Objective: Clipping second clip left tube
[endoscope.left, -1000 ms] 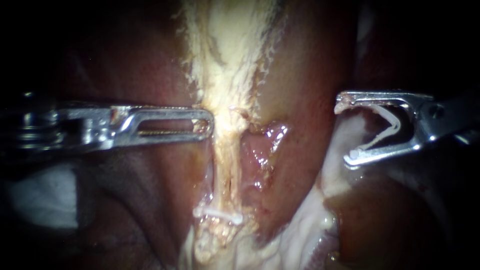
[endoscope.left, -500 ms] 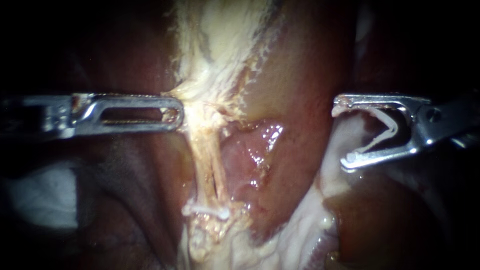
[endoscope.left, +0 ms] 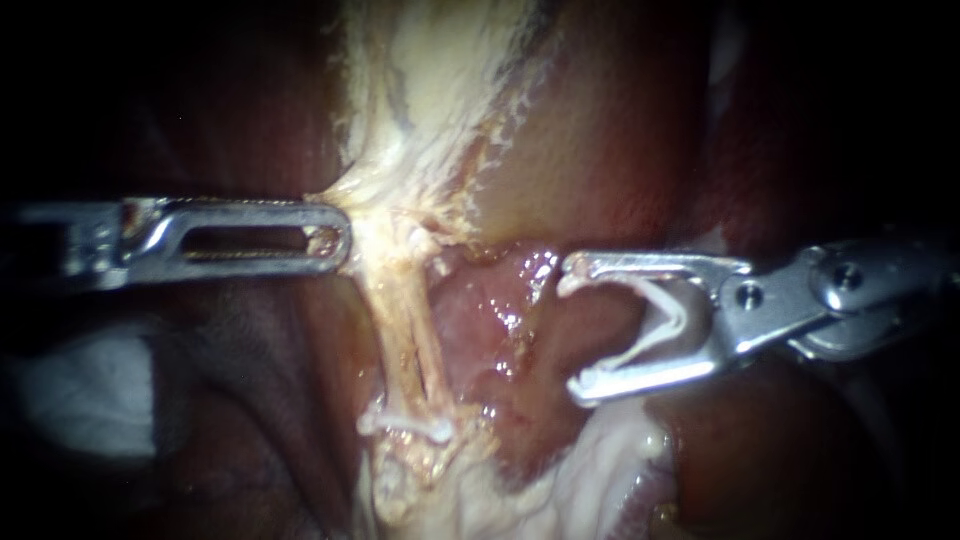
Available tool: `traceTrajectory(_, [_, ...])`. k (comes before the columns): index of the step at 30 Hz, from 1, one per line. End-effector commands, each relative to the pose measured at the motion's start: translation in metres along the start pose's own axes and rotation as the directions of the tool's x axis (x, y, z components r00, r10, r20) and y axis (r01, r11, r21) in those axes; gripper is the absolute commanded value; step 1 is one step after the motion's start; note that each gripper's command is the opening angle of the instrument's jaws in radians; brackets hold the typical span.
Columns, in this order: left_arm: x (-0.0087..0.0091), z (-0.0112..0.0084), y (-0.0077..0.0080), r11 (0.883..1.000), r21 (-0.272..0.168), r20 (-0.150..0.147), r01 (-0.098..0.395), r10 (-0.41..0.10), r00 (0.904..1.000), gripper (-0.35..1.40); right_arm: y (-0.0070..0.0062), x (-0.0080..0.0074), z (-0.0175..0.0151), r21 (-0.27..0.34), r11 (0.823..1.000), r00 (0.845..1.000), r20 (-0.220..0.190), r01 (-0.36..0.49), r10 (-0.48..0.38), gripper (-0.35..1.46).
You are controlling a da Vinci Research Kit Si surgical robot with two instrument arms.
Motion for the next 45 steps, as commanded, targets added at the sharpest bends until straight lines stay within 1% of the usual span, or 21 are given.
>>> traceTrajectory(1, [0.0000, 0.0000, 0.0000, 1.000, 0.000, 0.000, -0.006, 0.006, 1.0000, -0.35, 0.0000, -0.0003, 0.0009, 0.005, 1.000, 1.000, 0.003, -0.008, 0.008, 0.58])
traceTrajectory(3, [0.0000, -0.0001, -0.0001, 1.000, -0.001, 0.001, -0.006, 0.006, 1.0000, -0.35, -0.0001, -0.0007, 0.0020, 0.012, 1.000, 1.000, 0.012, -0.016, 0.016, 0.58])
traceTrajectory(7, [0.0001, -0.0002, -0.0002, 1.000, -0.001, 0.001, -0.006, 0.006, 1.0000, -0.35, -0.0001, -0.0020, 0.0045, 0.029, 0.999, 0.999, 0.034, -0.034, 0.033, 0.58])
traceTrajectory(10, [0.0001, -0.0003, -0.0003, 1.000, -0.002, 0.001, -0.005, 0.005, 1.0000, -0.35, 0.0000, -0.0028, 0.0059, 0.036, 0.998, 0.998, 0.038, -0.047, 0.046, 0.58])
traceTrajectory(15, [0.0002, -0.0004, -0.0006, 1.000, -0.004, 0.002, -0.004, 0.004, 1.0000, -0.35, 0.0001, -0.0037, 0.0073, 0.046, 0.997, 0.997, 0.056, -0.064, 0.061, 0.58])
traceTrajectory(30, [0.0002, -0.0004, -0.0006, 1.000, -0.004, 0.002, -0.004, 0.004, 1.0000, -0.35, 0.0000, -0.0040, 0.0095, 0.060, 0.995, 0.995, 0.058, -0.083, 0.080, 0.57])
traceTrajectory(35, [0.0003, -0.0005, -0.0007, 1.000, -0.004, 0.003, -0.004, 0.004, 1.0000, -0.35, 0.0000, -0.0041, 0.0101, 0.064, 0.994, 0.994, 0.066, -0.087, 0.082, 0.57])
traceTrajectory(45, [0.0004, -0.0007, -0.0014, 1.000, -0.008, 0.005, -0.001, 0.001, 1.0000, -0.35, 0.0006, -0.0049, 0.0119, 0.058, 0.993, 0.992, 0.079, -0.101, 0.097, 0.57])
